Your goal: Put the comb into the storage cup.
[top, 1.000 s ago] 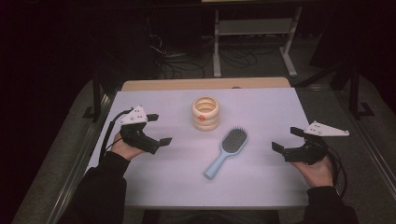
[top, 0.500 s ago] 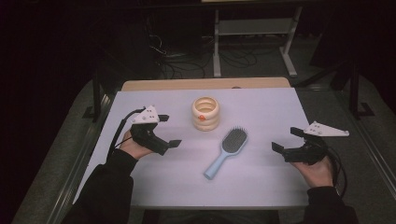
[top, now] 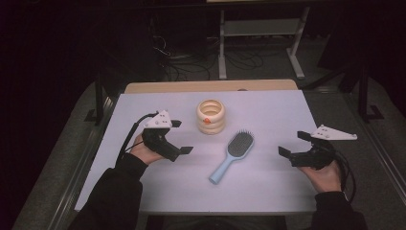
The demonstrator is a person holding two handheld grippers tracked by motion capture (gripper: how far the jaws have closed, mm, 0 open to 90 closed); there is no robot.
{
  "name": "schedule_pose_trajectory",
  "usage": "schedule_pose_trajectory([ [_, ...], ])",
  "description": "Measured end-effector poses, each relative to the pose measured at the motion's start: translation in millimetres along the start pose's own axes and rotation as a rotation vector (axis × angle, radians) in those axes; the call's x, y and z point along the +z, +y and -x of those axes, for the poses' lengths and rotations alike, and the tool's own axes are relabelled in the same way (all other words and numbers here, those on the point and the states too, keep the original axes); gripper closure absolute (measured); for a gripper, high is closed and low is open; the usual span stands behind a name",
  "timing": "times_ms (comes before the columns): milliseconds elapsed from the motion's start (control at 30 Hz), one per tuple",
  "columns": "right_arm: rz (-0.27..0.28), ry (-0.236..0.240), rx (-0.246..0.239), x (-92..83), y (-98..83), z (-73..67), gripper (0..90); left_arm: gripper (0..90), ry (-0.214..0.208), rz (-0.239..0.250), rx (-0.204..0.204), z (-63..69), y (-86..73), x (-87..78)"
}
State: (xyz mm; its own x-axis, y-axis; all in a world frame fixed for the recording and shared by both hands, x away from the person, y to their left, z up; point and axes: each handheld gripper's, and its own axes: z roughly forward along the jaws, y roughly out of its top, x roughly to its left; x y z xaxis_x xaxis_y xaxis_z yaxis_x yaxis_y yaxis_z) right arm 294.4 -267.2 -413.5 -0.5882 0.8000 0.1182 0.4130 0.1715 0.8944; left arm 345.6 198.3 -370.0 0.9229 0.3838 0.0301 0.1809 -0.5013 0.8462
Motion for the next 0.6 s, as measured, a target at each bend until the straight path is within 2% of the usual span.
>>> schedule_pose_trajectory([
  [600,0.001,-0.001,0.000,-0.4,-0.3,-0.3,0.0,0.0,-0.030,-0.019,0.012,6.3,4.7,15.4],
])
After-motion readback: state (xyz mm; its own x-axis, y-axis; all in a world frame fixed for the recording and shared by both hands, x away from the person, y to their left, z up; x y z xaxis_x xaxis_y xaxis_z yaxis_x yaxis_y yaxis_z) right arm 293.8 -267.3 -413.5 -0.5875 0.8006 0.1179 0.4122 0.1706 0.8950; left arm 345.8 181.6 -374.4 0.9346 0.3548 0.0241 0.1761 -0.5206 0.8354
